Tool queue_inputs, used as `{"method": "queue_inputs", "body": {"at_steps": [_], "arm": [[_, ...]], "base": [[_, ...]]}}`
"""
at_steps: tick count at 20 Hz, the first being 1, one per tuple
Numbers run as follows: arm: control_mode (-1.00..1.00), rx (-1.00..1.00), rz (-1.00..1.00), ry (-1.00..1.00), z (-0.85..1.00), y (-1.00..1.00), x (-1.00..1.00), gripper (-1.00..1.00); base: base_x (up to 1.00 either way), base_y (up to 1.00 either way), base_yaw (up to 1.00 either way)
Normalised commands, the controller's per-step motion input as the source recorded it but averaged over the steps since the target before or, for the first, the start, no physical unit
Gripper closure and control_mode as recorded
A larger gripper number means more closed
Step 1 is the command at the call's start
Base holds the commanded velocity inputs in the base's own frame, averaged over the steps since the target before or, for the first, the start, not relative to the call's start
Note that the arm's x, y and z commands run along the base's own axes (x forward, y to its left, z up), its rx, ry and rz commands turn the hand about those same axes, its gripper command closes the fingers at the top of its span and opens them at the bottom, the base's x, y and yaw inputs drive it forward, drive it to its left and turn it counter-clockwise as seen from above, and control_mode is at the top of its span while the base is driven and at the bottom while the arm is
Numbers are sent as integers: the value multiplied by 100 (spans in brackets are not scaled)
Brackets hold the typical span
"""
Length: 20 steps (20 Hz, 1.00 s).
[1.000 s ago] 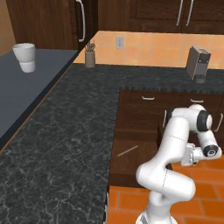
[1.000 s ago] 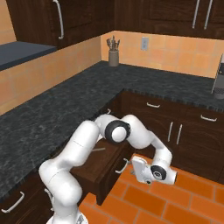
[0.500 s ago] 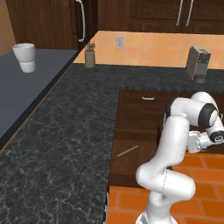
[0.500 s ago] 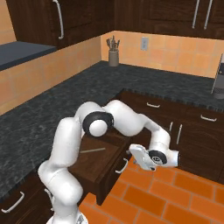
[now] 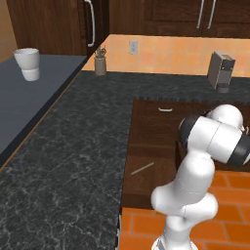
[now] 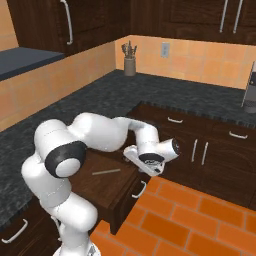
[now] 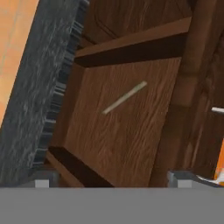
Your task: Take a straw from the drawer in front and place it inside the glass cup on the dining counter.
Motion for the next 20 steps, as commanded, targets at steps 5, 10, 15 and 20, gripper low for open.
{"method": "queue_inputs", "body": {"at_steps": [5, 10, 15, 20], "arm": [[-100, -21, -5, 24, 0, 55, 39, -100], [-100, -15, -4, 19, -16, 29, 48, -100], [-100, -8, -1, 17, -49, 4, 39, -100], [-100, -8, 0, 9, -57, 0, 23, -100]], "base": [[0, 0, 0], [0, 0, 0], [0, 0, 0], [0, 0, 0]]}}
